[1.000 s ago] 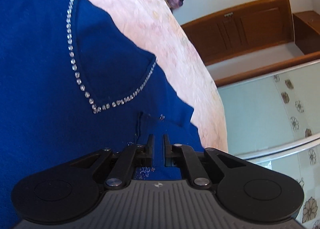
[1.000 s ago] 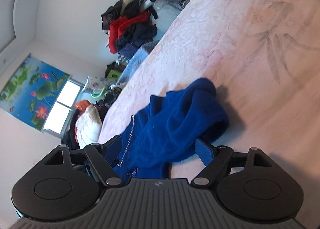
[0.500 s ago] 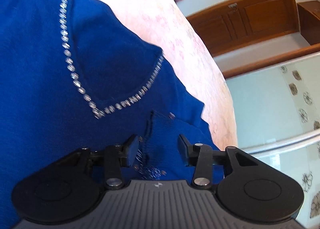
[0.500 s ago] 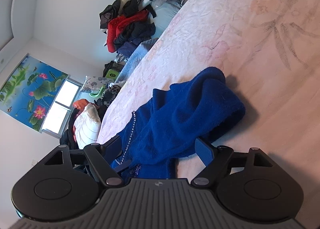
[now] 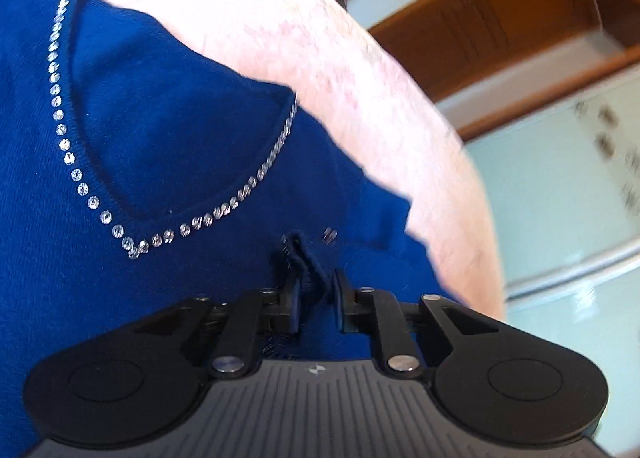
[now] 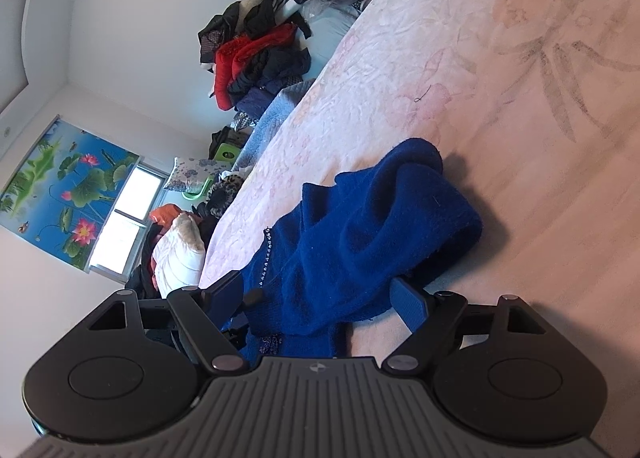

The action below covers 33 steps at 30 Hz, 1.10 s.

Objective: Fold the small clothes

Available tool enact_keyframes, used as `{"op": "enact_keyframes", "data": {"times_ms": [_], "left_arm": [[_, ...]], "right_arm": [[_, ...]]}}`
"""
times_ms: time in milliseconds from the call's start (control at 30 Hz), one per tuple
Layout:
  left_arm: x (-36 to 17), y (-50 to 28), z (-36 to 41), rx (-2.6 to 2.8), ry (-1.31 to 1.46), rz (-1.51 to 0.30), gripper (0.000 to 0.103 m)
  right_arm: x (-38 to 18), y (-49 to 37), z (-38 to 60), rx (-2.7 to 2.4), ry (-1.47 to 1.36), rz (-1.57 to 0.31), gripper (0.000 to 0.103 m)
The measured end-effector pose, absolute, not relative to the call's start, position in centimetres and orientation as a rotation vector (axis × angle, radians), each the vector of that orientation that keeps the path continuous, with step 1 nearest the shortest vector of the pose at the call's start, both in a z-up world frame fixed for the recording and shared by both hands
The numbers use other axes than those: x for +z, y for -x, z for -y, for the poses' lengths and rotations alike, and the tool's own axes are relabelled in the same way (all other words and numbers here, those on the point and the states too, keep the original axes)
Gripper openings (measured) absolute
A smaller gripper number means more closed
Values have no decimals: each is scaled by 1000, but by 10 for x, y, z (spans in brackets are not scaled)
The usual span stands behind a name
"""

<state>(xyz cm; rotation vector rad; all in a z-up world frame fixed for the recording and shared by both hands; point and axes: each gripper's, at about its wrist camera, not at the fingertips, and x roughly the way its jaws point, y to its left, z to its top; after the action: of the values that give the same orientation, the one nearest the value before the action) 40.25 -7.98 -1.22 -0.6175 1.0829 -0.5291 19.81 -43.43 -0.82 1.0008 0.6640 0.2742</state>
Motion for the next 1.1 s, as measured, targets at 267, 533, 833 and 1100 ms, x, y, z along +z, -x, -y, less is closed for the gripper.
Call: {"op": "enact_keyframes", "data": {"times_ms": [267,533,833,1100], "left_arm": [[-1,-390,85,-501,481,-1018,6],[6,-394,-5,-346,603,-961,6],[-13,-380,-77,-211,677,-979,6],[5,-357,-116,-213,720,-891,6]], "right_arm": [[8,-186,440,338,-964,-640,80],[16,-220,468,165,-825,-686,85],[-2,-284,403,222,-574,-827,65],[27,-299,372,349,-496,-787,10]]}}
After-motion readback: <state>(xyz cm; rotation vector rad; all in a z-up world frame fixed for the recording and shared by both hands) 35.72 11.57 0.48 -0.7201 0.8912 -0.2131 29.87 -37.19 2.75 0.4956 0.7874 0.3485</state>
